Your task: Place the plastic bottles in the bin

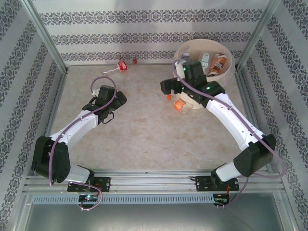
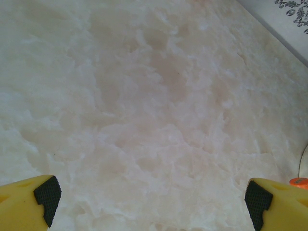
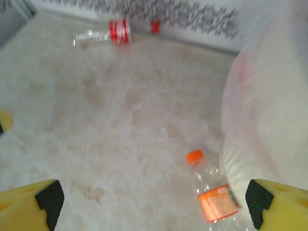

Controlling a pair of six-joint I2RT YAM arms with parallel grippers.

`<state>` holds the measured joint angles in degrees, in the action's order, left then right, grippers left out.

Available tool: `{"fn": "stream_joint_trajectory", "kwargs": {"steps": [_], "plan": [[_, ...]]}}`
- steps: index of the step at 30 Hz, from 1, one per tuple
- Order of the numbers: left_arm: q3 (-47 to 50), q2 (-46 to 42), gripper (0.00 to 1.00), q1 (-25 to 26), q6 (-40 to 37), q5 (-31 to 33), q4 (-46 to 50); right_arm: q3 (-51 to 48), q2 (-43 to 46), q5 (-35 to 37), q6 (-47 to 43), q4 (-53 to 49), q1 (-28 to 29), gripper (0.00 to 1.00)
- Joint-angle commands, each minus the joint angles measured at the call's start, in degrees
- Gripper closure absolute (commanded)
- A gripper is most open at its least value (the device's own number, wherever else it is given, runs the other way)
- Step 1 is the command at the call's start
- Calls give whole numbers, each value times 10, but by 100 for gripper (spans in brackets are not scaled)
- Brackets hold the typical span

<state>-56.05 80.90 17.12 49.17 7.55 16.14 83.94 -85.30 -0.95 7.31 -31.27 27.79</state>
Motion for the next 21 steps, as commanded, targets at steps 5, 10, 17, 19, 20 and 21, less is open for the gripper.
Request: {"fn": "stream_joint_trajectory", "kwargs": {"steps": [5,10,17,19,20,21], "plan": [[-11,9,0,-6,4,1,11,-68,-47,104,-34,-11,30,2],[-12,15,0,-7,4,1,12,-98,-89,159,-80,12,31,2],[-15,25,0,-7,9,-1,13,-96,-169,191,-101,12,37,2],[-14,27,0,-6,9,-1,13,-98,-190,222,-92,17,36,2],[-15,29,0,-6,8,-1,13,-97,-202,237,-87,16,35,2],[-16,31,0,-6,8,0,13,-96,-213,252,-84,17,33,2]]}}
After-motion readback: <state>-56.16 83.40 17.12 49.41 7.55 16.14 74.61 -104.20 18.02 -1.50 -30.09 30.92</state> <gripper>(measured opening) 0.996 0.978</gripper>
